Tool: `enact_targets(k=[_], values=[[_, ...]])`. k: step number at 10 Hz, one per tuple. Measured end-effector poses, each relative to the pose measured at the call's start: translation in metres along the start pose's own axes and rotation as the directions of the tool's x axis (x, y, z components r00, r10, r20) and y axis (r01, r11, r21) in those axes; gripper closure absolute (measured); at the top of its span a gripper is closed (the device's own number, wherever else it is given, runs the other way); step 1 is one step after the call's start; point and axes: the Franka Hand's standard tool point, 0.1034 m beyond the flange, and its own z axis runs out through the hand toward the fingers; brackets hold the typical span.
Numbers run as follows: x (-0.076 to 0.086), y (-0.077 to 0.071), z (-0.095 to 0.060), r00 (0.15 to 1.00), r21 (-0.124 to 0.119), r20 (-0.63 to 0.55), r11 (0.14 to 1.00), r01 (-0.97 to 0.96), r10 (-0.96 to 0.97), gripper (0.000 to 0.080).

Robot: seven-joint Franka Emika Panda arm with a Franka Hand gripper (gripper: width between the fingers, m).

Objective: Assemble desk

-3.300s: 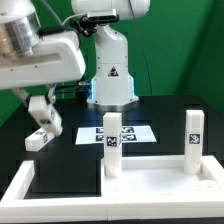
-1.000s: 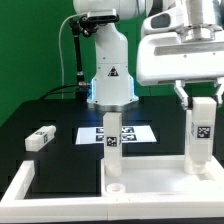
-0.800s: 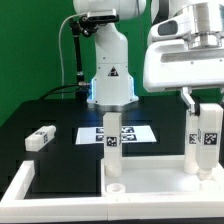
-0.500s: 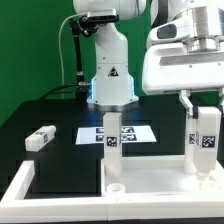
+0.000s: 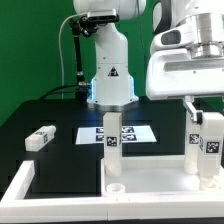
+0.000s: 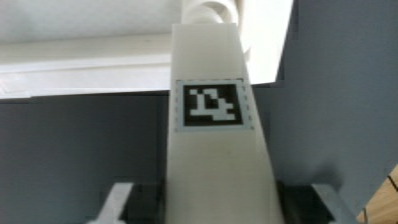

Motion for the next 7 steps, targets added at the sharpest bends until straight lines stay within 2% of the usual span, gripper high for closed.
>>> enact_targets(k=[7], values=[[-0.011, -0.002, 0.010, 1.000, -0.006, 0.020, 1.000, 0.010, -0.010, 0.0508]])
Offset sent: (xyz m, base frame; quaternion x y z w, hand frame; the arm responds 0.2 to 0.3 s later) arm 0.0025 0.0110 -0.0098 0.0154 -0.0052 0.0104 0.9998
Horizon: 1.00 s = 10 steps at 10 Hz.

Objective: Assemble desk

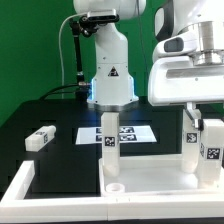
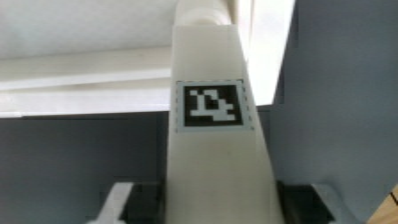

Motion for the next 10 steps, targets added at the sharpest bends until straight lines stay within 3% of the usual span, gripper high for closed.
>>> enact_targets(k=[4, 5, 6, 7, 8, 10], values=[[0.0035, -0.0016, 0.0049, 0.999, -0.001, -0.045, 1.000, 0.005, -0.005, 0.0508], [0.0030, -0.0016, 0.0051, 0.999, -0.001, -0.044, 1.000, 0.005, -0.005, 0.0455], [0.0029, -0.0016, 0.0051, 0.999, -0.001, -0.044, 1.000, 0.005, -0.005, 0.0286], [0.0029, -0.0016, 0.0051, 0.999, -0.001, -0.044, 1.000, 0.005, -0.005, 0.0286], [0.0029, -0.0015, 0.0051, 0.999, -0.001, -0.044, 1.000, 0.005, -0.005, 0.0179], [0.0028, -0.0015, 0.0052, 0.999, -0.001, -0.043, 1.000, 0.005, -0.005, 0.0159]])
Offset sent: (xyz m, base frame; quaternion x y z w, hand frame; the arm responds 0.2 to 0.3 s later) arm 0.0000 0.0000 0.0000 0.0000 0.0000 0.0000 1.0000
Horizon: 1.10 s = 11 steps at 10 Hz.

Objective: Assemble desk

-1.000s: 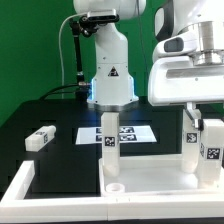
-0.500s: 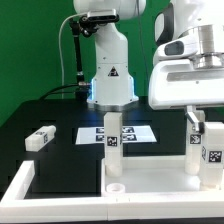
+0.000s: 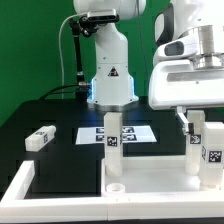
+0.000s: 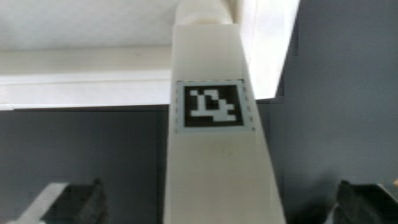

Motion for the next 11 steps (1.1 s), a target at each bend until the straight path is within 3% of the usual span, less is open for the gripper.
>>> enact_targets(k=[6, 10, 11], values=[[0.000, 0.000, -0.001, 1.000, 0.000, 0.000, 1.000, 0.001, -0.001, 0.0150], [0.014, 0.024, -0.013, 0.989, -0.004, 0.148, 1.000, 0.012, -0.012, 0.0150], [0.008, 0.022, -0.012, 0.975, -0.007, 0.222, 1.000, 0.002, 0.000, 0.0150]])
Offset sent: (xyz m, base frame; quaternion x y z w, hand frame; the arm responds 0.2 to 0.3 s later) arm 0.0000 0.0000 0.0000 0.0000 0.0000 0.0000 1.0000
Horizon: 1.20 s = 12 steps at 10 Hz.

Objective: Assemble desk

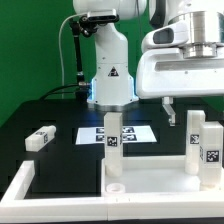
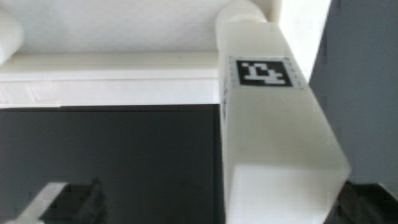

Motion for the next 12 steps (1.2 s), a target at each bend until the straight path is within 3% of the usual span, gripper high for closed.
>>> enact_targets(k=[1, 3, 5, 9, 12], values=[[-0.002, -0.005, -0.002, 0.993, -0.003, 0.114, 1.000, -0.007, 0.007, 0.0150], [0.008, -0.015, -0.003, 0.972, -0.016, 0.233, 1.000, -0.018, 0.021, 0.0150], [0.009, -0.012, 0.003, 0.952, -0.031, 0.304, 0.999, -0.017, 0.026, 0.0150], [0.005, -0.023, 0.019, 0.955, -0.046, 0.291, 0.998, -0.046, 0.057, 0.0150], [0.006, -0.022, 0.021, 0.953, -0.055, 0.289, 0.996, -0.074, 0.087, 0.0177]])
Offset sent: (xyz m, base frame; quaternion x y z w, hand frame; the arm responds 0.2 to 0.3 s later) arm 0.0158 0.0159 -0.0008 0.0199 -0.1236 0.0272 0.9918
